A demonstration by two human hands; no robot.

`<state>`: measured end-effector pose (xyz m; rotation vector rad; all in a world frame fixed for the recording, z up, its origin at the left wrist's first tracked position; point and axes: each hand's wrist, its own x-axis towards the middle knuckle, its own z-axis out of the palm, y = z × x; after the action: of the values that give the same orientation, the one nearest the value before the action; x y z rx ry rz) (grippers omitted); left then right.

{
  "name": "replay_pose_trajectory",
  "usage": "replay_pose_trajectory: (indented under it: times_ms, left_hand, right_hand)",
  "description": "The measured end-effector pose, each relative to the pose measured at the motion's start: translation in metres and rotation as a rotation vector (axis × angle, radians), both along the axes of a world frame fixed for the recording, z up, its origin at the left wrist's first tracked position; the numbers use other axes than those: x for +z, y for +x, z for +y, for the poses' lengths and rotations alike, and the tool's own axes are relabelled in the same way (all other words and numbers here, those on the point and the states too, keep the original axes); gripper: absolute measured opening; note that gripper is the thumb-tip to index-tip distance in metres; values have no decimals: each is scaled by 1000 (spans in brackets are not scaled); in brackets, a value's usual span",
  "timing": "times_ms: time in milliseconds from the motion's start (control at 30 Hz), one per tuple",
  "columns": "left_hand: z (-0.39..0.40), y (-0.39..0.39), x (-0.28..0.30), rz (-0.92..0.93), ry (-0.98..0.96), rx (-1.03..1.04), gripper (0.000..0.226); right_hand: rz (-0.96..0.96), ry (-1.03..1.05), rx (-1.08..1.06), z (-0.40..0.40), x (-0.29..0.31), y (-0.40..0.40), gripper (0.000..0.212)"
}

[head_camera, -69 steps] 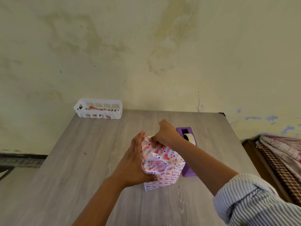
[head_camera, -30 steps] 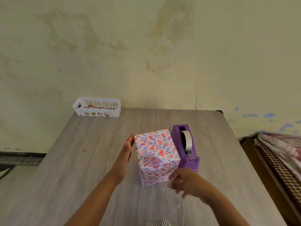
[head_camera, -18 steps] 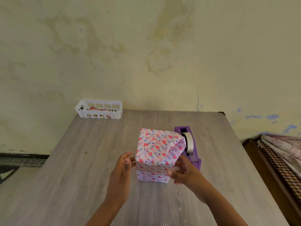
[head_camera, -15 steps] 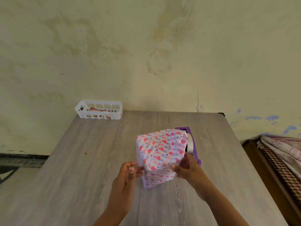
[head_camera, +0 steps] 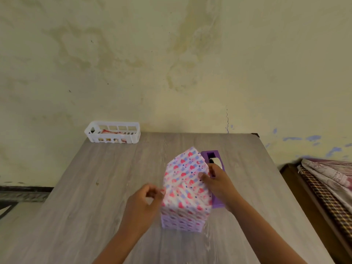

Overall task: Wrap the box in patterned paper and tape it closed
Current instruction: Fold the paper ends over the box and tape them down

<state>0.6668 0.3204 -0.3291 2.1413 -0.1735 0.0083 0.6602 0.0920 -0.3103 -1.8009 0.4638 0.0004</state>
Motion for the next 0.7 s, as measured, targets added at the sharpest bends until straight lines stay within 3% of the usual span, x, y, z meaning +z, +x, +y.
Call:
replay_pose_trajectory:
  times_ms: [100, 200, 300, 367, 433, 533, 700]
  left_hand:
    - [3, -3, 0, -47, 32, -41, 19]
    - [1, 16, 15, -102, 32, -84, 42]
    - [-5, 41, 40, -144, 83, -269, 60]
    - [-10, 62, 53, -237, 231, -403, 64]
    - [-15, 82, 62, -373, 372, -565, 58]
    - [-25, 102, 77, -424, 458, -777, 44]
    - [-43, 119, 103, -419, 595, -876, 30]
  right_hand:
    - [9, -141, 106, 2, 8, 5, 27]
    - [16, -311, 223, 7, 14, 8, 30]
    - [-99, -502, 185, 14, 18, 9, 36]
    - [-226, -568, 96, 19, 19, 8, 26]
    - [-282, -559, 21, 23, 21, 6, 11]
    - [-245, -432, -23, 26, 21, 6, 11]
    - [-209, -317, -60, 28, 18, 3, 12]
